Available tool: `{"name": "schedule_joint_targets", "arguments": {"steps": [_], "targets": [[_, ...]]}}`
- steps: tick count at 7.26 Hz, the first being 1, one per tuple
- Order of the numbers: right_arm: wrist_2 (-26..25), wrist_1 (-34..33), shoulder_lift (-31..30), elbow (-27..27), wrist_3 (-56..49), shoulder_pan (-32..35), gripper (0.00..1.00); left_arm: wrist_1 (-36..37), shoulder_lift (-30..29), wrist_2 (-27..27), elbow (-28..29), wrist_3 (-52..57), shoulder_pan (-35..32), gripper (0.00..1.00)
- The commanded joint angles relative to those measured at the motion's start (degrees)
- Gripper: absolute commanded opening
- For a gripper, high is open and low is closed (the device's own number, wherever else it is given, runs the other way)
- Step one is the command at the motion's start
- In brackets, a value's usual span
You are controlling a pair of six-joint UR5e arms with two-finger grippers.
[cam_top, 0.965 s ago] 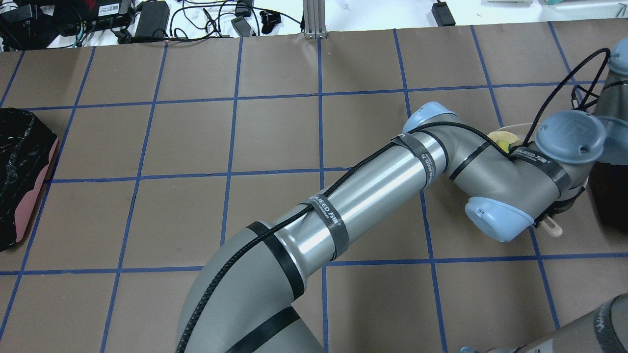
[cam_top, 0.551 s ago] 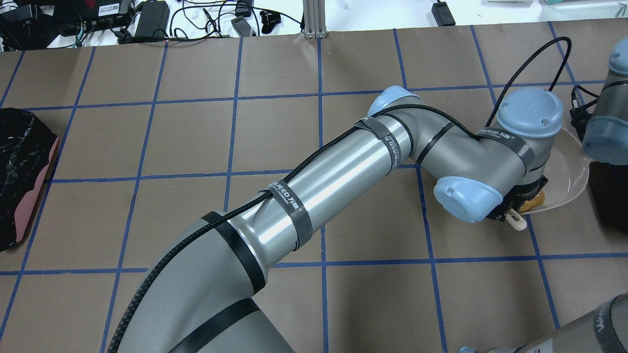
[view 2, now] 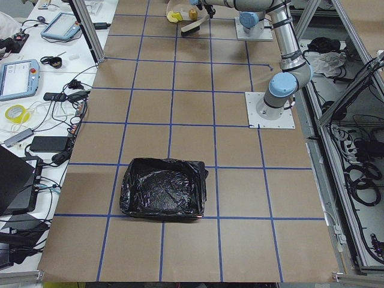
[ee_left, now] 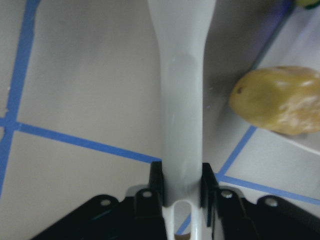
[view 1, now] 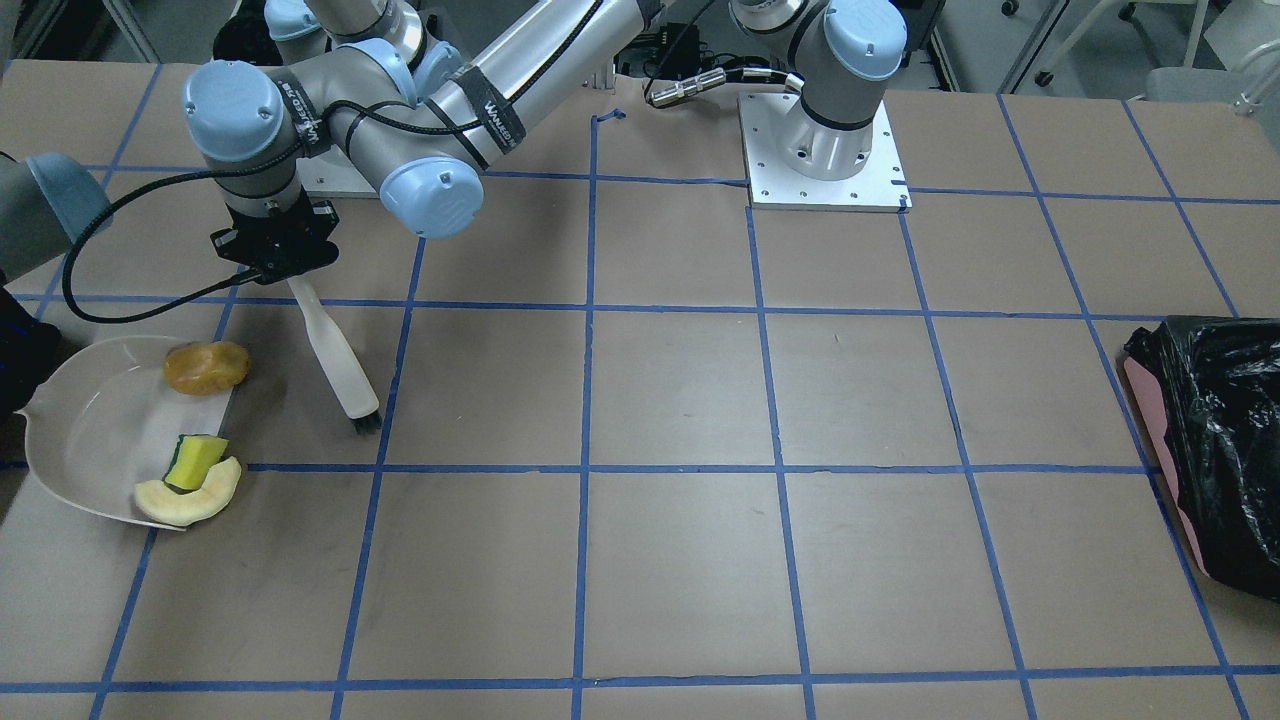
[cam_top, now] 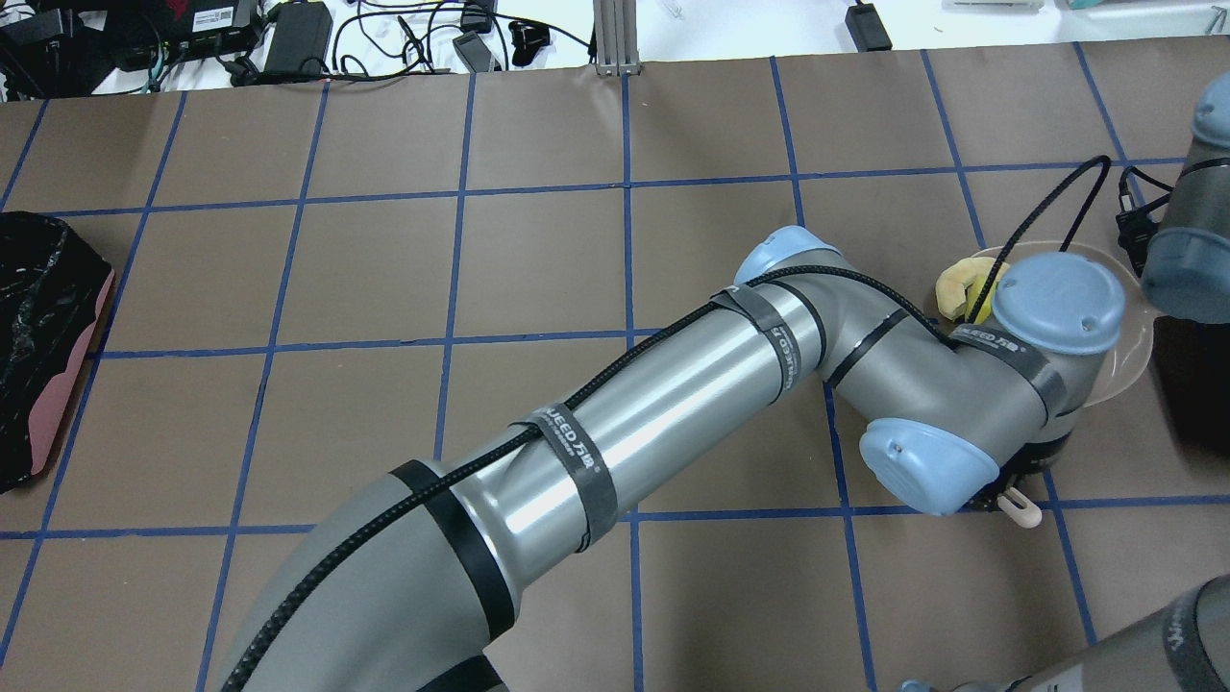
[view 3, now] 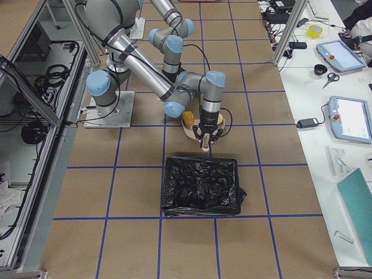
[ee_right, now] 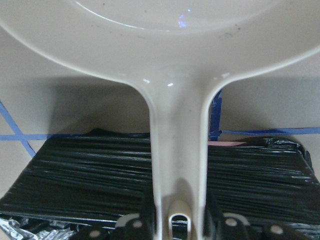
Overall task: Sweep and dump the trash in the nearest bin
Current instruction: 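Sweep the yellow lump toward the dustpan with the left-held brush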
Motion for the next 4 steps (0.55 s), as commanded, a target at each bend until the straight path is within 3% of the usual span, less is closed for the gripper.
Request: {"name": "schedule_joint_targets", "arguments": {"steps": [1,4], "targets": [[0.0,0.0,0.0,0.0,0.0,0.0,0.00,4.3,-0.5,-1.0,0.0,-5.4,-2.2,0.00],[-0.1,0.0,0.0,-0.1,0.1,0.0,0.00,4.5,-3.2,-1.4,5.2,-8.6,-3.3,0.00]]}}
